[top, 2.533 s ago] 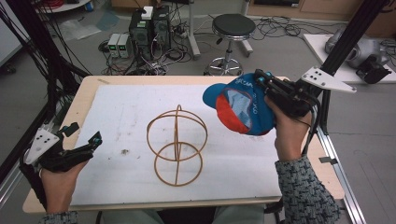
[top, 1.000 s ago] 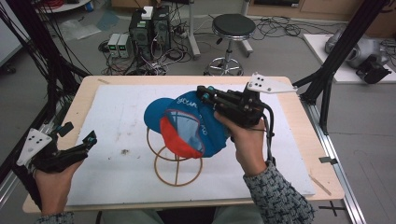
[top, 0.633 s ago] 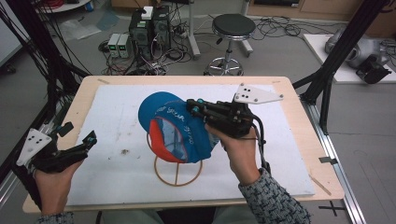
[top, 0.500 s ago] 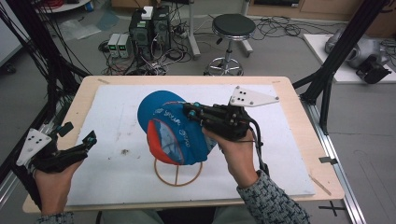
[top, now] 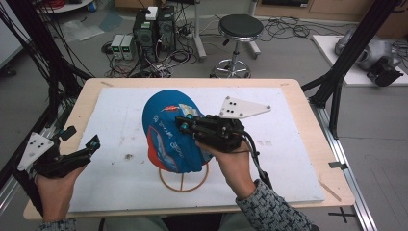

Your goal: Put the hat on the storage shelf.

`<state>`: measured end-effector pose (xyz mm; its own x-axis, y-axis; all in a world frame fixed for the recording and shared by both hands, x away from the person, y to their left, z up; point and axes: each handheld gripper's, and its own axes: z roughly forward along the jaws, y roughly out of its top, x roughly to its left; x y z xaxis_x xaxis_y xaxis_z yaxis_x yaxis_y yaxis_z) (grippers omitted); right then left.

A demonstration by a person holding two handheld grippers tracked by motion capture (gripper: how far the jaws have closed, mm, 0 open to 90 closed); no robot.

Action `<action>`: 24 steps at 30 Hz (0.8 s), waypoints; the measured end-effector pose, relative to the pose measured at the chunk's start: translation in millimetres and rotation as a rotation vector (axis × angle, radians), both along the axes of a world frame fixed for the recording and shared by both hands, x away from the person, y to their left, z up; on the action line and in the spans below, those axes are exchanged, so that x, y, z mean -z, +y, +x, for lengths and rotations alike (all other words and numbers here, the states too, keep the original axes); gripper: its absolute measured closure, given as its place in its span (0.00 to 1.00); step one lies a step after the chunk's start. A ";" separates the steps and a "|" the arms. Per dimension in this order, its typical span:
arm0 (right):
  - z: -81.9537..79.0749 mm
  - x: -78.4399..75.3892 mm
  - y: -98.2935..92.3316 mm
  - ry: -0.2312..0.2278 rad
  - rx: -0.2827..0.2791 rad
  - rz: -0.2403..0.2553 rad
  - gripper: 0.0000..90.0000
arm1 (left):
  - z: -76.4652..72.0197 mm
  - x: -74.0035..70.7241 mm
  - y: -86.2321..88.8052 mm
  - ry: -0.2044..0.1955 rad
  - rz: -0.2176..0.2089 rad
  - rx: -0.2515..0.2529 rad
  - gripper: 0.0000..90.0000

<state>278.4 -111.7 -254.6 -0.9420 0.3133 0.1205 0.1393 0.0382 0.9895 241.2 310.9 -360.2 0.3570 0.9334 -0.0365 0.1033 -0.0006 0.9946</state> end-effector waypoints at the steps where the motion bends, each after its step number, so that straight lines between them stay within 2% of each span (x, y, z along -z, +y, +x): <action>1: 0.0 0.6 1.4 0.000 0.001 -0.005 1.00 | 0.0 0.0 -0.1 -0.001 -0.001 0.000 0.18; 17: 4.8 7.4 16.7 -0.029 0.017 -0.044 0.99 | 0.8 0.1 -1.4 0.001 -0.001 0.008 0.18; 24: 3.6 8.6 18.2 -0.062 0.044 -0.070 0.92 | 0.8 0.1 -1.7 0.001 0.000 0.010 0.18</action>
